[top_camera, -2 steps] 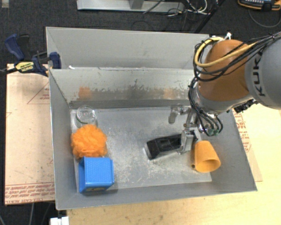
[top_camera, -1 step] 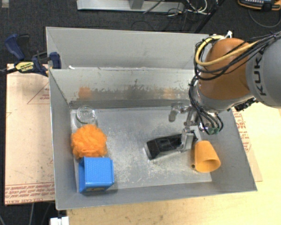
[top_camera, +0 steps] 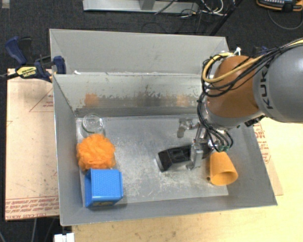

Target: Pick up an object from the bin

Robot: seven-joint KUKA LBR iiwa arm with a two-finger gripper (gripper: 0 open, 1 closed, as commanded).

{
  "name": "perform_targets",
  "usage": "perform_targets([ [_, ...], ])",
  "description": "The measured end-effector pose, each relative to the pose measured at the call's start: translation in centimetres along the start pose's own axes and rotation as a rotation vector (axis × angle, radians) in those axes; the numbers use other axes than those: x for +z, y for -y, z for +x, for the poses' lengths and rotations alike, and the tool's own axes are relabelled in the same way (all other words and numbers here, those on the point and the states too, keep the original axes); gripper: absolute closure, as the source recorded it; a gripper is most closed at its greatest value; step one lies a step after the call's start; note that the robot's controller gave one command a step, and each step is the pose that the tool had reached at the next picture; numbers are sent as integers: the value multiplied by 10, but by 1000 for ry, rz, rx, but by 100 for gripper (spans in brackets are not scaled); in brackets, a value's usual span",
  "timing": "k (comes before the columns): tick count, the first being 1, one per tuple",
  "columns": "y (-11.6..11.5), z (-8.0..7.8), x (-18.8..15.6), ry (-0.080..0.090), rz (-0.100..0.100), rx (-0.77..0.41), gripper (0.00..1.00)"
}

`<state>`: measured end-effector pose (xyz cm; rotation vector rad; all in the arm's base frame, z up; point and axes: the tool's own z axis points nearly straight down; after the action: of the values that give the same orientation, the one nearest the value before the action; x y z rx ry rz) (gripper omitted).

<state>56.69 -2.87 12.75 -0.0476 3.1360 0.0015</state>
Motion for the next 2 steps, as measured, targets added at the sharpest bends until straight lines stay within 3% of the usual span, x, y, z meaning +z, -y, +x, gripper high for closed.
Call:
perform_targets([
  [1, 1, 3, 53, -9, -1, -12, 0],
  [2, 4, 0, 45, -3, -1, -16, 0],
])
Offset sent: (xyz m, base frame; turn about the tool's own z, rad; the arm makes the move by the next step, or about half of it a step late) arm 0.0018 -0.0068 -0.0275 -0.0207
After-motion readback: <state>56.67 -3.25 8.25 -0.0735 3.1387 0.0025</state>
